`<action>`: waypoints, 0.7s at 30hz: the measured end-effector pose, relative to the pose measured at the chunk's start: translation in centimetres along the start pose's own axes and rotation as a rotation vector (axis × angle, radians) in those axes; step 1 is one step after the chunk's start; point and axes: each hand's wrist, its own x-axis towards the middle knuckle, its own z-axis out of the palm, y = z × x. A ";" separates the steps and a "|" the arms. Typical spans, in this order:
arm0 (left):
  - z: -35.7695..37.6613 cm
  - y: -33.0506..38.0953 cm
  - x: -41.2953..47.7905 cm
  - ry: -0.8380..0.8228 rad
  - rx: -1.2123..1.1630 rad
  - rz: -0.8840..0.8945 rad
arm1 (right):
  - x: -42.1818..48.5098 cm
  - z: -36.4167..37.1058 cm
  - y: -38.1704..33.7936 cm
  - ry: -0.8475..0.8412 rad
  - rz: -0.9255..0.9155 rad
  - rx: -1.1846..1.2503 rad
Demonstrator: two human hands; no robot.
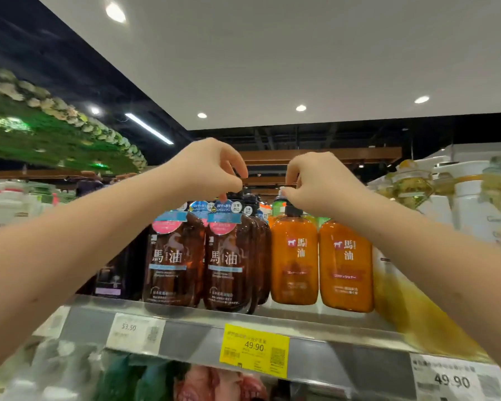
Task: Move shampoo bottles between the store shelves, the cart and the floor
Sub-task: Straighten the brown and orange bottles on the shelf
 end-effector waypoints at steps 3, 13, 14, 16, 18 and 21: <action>-2.4 -1.7 -3.6 0.028 0.032 -0.045 | -1.2 0.4 -3.9 0.006 -0.035 0.171; -16.1 -13.4 -22.4 0.123 0.024 -0.288 | -7.7 3.6 -26.0 -0.071 -0.043 0.701; -17.6 -14.9 -25.0 0.124 0.033 -0.300 | -8.6 4.8 -28.9 -0.094 -0.024 0.770; -20.3 -17.4 -29.9 0.104 0.071 -0.320 | -10.6 6.6 -34.5 -0.133 0.023 0.893; -23.2 -20.2 -35.3 0.062 0.127 -0.351 | -12.9 8.6 -41.1 -0.202 0.066 1.012; -27.1 -24.3 -43.2 0.026 0.204 -0.431 | -16.1 11.1 -50.3 -0.335 0.065 1.128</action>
